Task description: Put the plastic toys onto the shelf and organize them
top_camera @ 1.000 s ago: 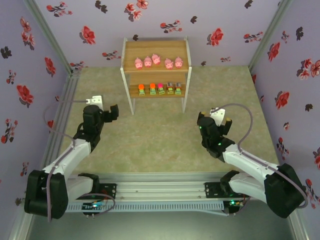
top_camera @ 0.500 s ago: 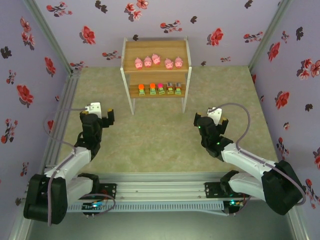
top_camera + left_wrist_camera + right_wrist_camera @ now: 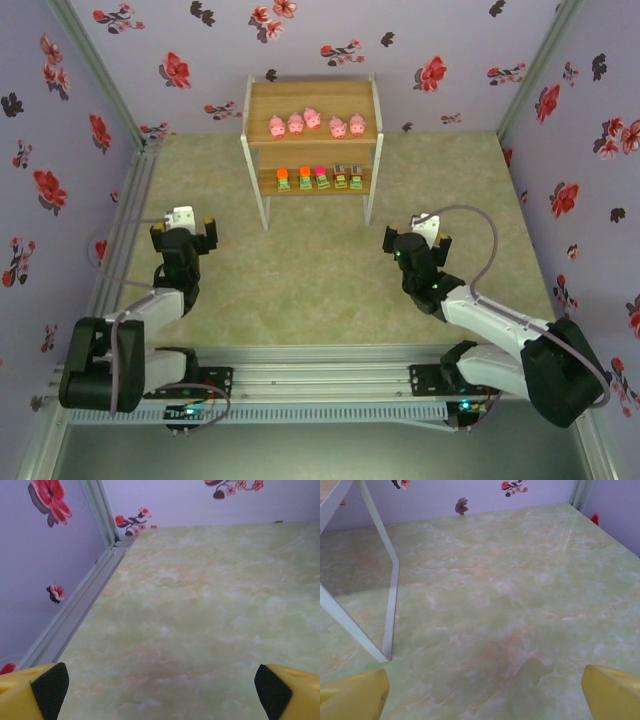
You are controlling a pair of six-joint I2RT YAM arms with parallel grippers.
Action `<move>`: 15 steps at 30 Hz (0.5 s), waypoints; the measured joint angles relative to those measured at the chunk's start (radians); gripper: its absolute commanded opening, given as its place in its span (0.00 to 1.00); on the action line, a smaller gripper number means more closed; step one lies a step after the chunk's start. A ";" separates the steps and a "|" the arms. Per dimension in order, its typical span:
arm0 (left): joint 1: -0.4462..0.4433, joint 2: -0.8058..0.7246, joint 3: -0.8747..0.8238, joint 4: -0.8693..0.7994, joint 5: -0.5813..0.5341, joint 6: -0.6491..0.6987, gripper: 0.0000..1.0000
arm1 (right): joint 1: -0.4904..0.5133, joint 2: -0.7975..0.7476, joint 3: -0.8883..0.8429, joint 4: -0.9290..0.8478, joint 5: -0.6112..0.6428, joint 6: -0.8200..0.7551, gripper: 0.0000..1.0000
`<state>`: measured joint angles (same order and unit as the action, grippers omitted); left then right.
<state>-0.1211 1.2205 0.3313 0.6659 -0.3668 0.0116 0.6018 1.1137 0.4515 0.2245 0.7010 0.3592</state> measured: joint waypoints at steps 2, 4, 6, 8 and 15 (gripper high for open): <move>0.005 0.017 -0.001 0.018 0.000 0.000 1.00 | 0.000 0.003 0.000 0.005 -0.004 0.000 0.99; 0.014 0.032 0.001 0.035 0.006 0.000 1.00 | 0.000 0.007 0.000 0.010 -0.008 0.000 0.99; 0.035 0.052 0.008 0.037 0.021 -0.005 1.00 | 0.000 0.009 0.000 0.011 -0.011 -0.002 0.99; 0.051 0.061 0.016 0.037 0.035 -0.008 1.00 | 0.000 0.009 0.000 0.012 -0.014 -0.007 0.99; 0.063 0.072 0.019 0.052 0.101 -0.008 1.00 | 0.000 0.009 0.000 0.019 -0.025 -0.011 0.99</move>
<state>-0.0586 1.2930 0.3508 0.7177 -0.2661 0.0040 0.6018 1.1225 0.4515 0.2432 0.6762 0.3481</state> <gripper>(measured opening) 0.997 0.994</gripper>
